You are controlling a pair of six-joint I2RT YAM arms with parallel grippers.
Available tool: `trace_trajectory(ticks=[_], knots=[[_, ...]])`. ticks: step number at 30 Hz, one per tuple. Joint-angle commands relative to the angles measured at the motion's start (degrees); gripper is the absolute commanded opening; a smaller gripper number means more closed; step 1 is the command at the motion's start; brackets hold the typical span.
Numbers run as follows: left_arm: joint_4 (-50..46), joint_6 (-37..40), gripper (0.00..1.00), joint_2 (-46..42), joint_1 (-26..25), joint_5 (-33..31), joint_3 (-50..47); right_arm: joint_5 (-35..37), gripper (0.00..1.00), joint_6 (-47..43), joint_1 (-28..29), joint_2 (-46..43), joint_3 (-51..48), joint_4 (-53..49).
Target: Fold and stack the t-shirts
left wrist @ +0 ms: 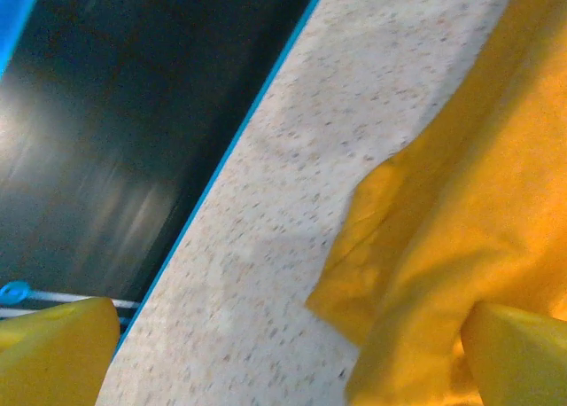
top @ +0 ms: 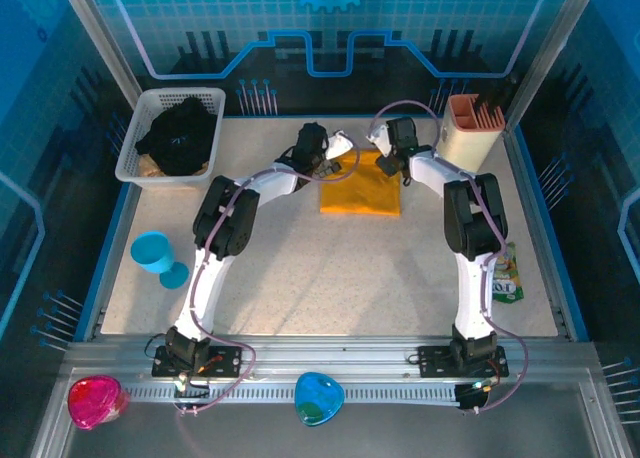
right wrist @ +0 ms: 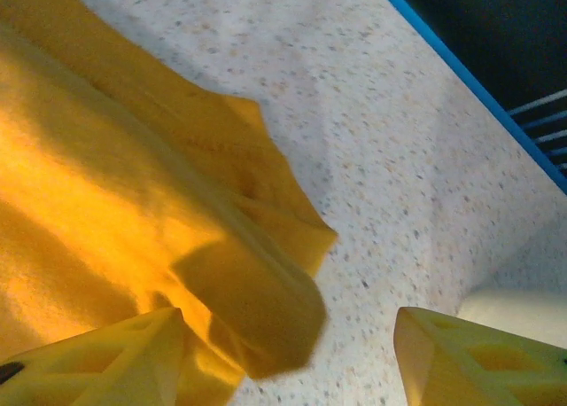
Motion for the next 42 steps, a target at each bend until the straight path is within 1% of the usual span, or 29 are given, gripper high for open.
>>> trace_trajectory(ticks=[1,3,5,6,7,9,10,11,12,14,15,16,17,19,20,22,26,31,33,35,38,42], knots=[[4.3,-6.1,1.0,-10.0,0.8,-6.5,-3.0,-1.0,0.63,10.2,-1.7,-11.0,-2.9,0.0],[4.6,-9.8,0.99,-14.2,1.2,-9.2,-5.9,-1.1,0.63,15.5,-1.9,-15.1,-4.7,-2.2],[1.6,-16.2,0.99,-18.4,1.6,-13.0,-8.0,-2.1,0.62,24.8,-2.6,-18.0,-3.1,-10.8],[-1.3,-19.7,0.99,-19.9,1.6,-14.5,-8.2,-4.4,0.6,28.6,-3.0,-18.4,-1.5,-15.7],[-6.3,-23.9,0.99,-21.4,1.6,-15.4,-8.1,-9.2,0.55,32.4,-3.6,-18.1,0.5,-21.3],[-17.4,-31.7,0.99,-23.5,1.7,-11.6,-7.1,-17.5,0.44,36.0,-3.5,-17.0,1.9,-27.2],[-22.9,-35.5,0.96,-24.1,1.5,-8.0,-6.5,-21.3,0.38,37.4,-3.3,-16.1,1.9,-28.7],[-27.0,-38.6,0.92,-24.2,1.5,-4.6,-5.8,-23.9,0.32,38.1,-3.0,-15.2,1.6,-29.1],[-31.6,-41.7,0.88,-24.0,1.5,-0.6,-4.7,-26.5,0.24,38.8,-2.5,-13.9,1.1,-29.3],[-36.6,-45.3,0.74,-22.5,1.5,10.5,-2.9,-29.1,0.11,40.0,-1.7,-11.2,1.4,-29.6],[-37.8,-46.7,0.64,-21.2,1.4,15.7,-2.0,-30.3,0.05,40.5,-1.3,-9.4,2.0,-29.5],[-38.8,-48.5,0.56,-19.6,1.4,18.8,-0.8,-31.6,0.0,40.8,-1.1,-7.8,2.6,-28.9],[-39.3,-49.6,0.46,-18.0,1.3,21.4,0.1,-32.4,0.0,41.5,-1.0,-6.5,3.3,-28.2],[-40.1,-51.1,0.08,-13.6,1.0,25.8,3.3,-34.2,0.0,42.9,-1.0,-3.5,5.1,-26.4],[-40.4,-51.7,0.0,-11.8,0.8,27.2,4.7,-34.7,0.0,43.2,-1.0,-2.1,6.2,-25.8],[-40.5,-52.2,0.0,-7.7,0.4,29.7,8.1,-35.9,0.0,43.5,-1.1,1.3,9.3,-25.5],[-40.9,-52.6,0.0,0.0,0.1,32.1,15.7,-37.5,0.0,44.2,-1.7,7.7,15.2,-26.2],[-44.0,-52.7,0.0,9.4,0.3,31.7,27.3,-40.2,0.0,47.3,-3.0,13.7,18.7,-23.1],[-44.0,-53.1,0.0,11.9,0.6,29.7,30.4,-40.8,0.0,48.7,-3.6,15.3,19.6,-21.5],[-43.1,-54.3,0.0,13.8,1.4,28.1,32.2,-41.3,0.0,50.1,-4.2,17.2,21.1,-20.3],[-40.7,-57.4,0.0,15.8,3.0,27.8,33.9,-42.6,0.0,53.1,-5.1,19.3,22.4,-17.3],[-40.3,-60.0,0.0,19.5,5.1,28.3,38.2,-44.1,0.0,58.8,-5.6,19.7,19.8,-7.7]])
